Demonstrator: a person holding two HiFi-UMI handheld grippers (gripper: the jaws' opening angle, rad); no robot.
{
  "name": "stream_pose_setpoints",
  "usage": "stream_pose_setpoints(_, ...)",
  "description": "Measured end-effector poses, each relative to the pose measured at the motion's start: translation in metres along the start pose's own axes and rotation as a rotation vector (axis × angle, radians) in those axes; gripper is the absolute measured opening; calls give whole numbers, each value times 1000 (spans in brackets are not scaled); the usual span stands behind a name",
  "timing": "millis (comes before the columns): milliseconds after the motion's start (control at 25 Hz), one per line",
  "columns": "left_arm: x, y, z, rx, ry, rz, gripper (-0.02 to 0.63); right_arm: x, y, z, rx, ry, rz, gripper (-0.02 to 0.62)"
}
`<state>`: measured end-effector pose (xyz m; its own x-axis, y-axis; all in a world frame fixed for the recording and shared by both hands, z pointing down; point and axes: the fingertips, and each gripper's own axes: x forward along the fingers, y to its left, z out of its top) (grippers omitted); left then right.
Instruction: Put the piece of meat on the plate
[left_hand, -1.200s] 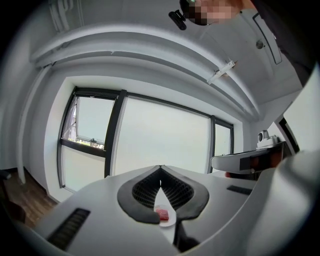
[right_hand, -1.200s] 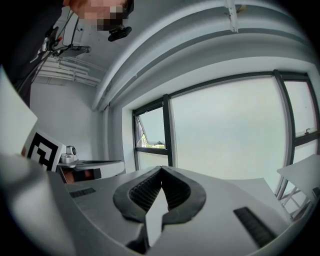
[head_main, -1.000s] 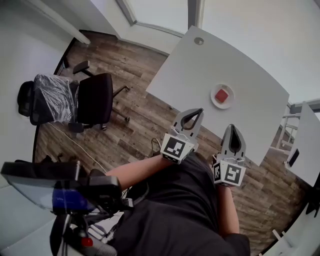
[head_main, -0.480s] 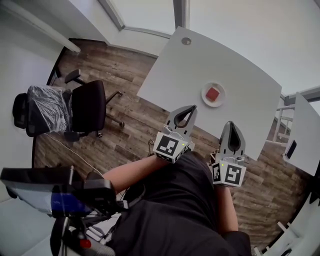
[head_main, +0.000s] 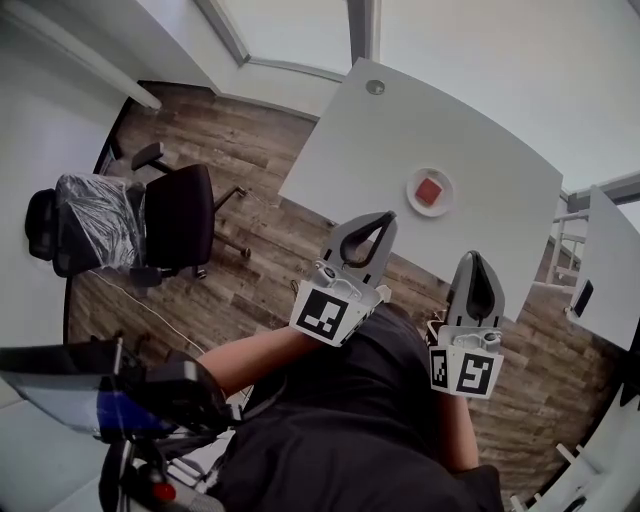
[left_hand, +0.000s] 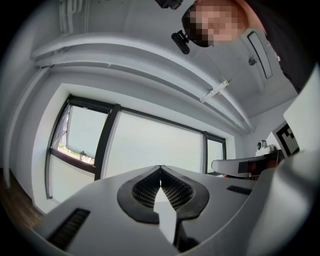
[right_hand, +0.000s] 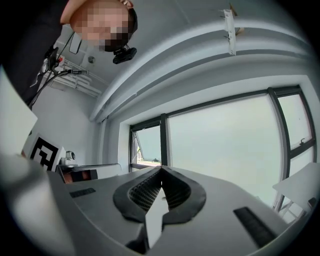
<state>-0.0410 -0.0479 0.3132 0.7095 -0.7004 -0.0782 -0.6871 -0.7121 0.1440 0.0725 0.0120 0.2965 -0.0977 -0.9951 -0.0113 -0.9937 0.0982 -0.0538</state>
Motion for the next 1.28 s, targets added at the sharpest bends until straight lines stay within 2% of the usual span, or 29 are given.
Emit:
stream_pose_setpoints(120,-12,1,20,29,-20,-6,6,-2,11,13,25,-20,12,6)
stream_pose_setpoints(240,-20,2,29,35,-30,-10,6,-2,23,21,-17,-36,27,6)
stream_pose_setpoints(720,-27,5,8,-7,8,-22,6,-10,32,12,-80,-20,2,6)
stream_pose_setpoints(1000,-25,-8,4,-13,19,-53,6,-16,31,11,-88,-19,-9,6)
stream_pose_setpoints(1280,-27,3,2,-25,32,-43,6,-10,38,9,-87,-16,0,6)
